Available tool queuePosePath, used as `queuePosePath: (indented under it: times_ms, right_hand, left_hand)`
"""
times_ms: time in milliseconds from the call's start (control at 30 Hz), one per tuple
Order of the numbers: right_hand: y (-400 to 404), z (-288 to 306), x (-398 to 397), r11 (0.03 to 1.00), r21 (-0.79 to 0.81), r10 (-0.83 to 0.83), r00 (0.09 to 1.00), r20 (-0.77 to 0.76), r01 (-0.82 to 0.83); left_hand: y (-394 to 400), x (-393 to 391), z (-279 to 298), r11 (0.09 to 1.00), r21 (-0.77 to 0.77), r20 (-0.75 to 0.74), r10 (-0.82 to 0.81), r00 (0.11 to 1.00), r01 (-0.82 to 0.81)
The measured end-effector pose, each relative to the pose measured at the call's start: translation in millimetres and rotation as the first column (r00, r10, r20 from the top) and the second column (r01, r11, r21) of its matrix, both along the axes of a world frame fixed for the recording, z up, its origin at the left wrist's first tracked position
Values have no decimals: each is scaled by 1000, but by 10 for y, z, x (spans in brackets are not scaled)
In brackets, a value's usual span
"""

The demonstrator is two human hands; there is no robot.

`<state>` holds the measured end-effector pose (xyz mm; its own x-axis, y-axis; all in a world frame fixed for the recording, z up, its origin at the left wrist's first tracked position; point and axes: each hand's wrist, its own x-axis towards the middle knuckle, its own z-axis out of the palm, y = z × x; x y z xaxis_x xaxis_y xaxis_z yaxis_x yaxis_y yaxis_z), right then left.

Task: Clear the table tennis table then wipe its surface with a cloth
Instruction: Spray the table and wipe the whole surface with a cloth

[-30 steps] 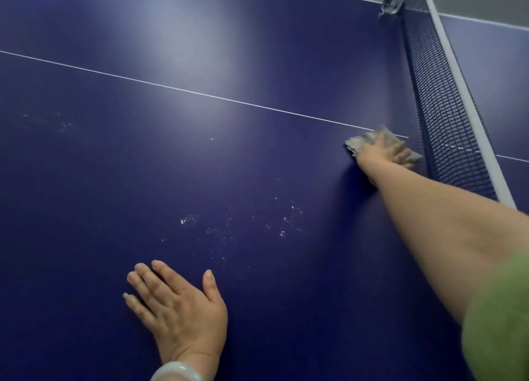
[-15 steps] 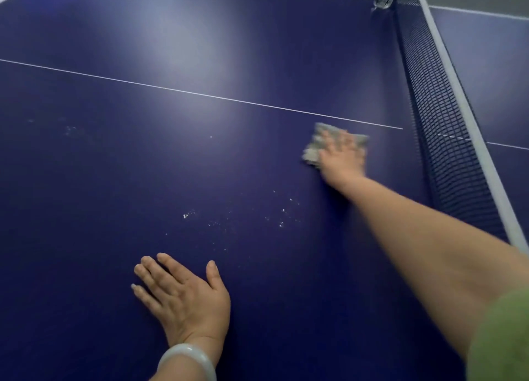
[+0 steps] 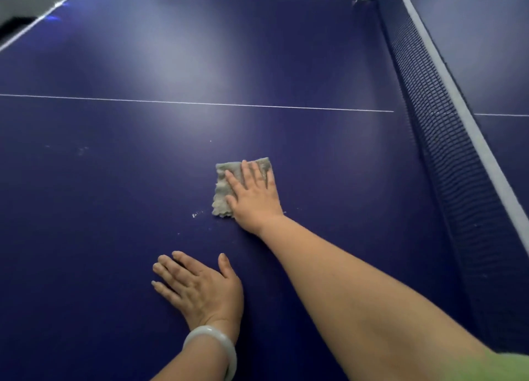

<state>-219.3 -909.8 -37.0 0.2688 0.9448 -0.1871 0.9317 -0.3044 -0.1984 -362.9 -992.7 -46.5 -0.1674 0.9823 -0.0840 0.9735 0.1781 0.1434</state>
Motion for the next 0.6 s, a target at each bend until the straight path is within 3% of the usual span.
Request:
queuePosePath:
  times_ms: [67,167,300,400,533,600]
  right_hand:
    - [-108,-13,116,999,13,38,999,22,-39]
    - [-488,-93,659,973,35,-230,970,85,227]
    - [-1293,-51,1164,720,14,-694,719,41,694]
    - [-1468,-49,775,609,43,-793,607,44,792]
    - [-1204,-76,-139,765,58,-644,761,79,641]
    - [-1134,-74,-358,801,28,-597,797,94,598]
  left_hand:
    - [-3,-5,24,1000,-21,12,-8,1000,8]
    - [2,-29,13,999,-41,17,-17,1000,18]
    - [-1,-36,5,999,-22,41,-36,999,37]
    - [-9,-47,10,999,-21,54,-46,997,47]
    - [-2,-64,74,997,-67,83,-39,996,45]
    - [3,-86,115,995,-87,132,-35,991,47]
